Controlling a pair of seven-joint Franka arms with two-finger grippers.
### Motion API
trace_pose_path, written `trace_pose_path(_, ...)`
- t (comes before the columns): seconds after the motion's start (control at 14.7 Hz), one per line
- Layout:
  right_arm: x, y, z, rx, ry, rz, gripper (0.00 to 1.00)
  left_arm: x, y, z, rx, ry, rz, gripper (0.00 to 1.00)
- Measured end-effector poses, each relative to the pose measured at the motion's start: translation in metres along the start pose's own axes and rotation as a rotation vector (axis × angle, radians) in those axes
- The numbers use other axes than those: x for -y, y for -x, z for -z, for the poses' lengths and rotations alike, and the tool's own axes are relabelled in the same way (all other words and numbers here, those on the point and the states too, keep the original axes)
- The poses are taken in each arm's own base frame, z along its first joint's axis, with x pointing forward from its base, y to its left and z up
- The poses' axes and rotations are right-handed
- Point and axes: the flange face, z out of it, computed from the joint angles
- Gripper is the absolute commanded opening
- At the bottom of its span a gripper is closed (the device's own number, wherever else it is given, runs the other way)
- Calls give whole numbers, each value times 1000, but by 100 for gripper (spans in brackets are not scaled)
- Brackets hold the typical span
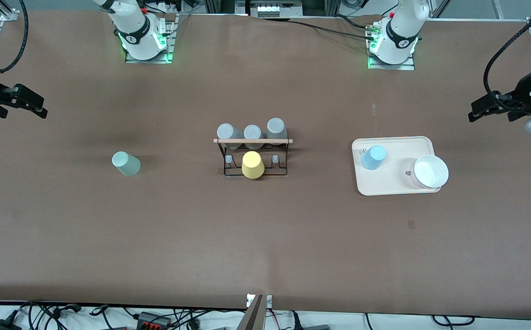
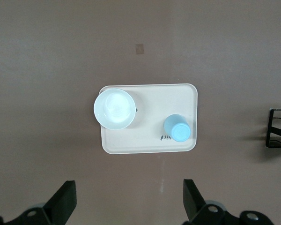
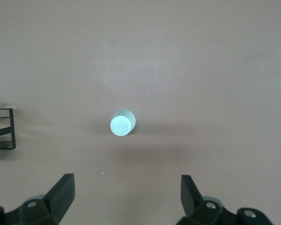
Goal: Hang scattered cups on rack with three cups
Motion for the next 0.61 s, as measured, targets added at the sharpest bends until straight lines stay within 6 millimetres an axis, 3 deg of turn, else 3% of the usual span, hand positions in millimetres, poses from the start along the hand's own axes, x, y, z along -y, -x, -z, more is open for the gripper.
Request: trace_pose_path(0.61, 1, 2, 5, -8, 0, 1, 100, 0, 0, 0, 0, 0, 0, 100)
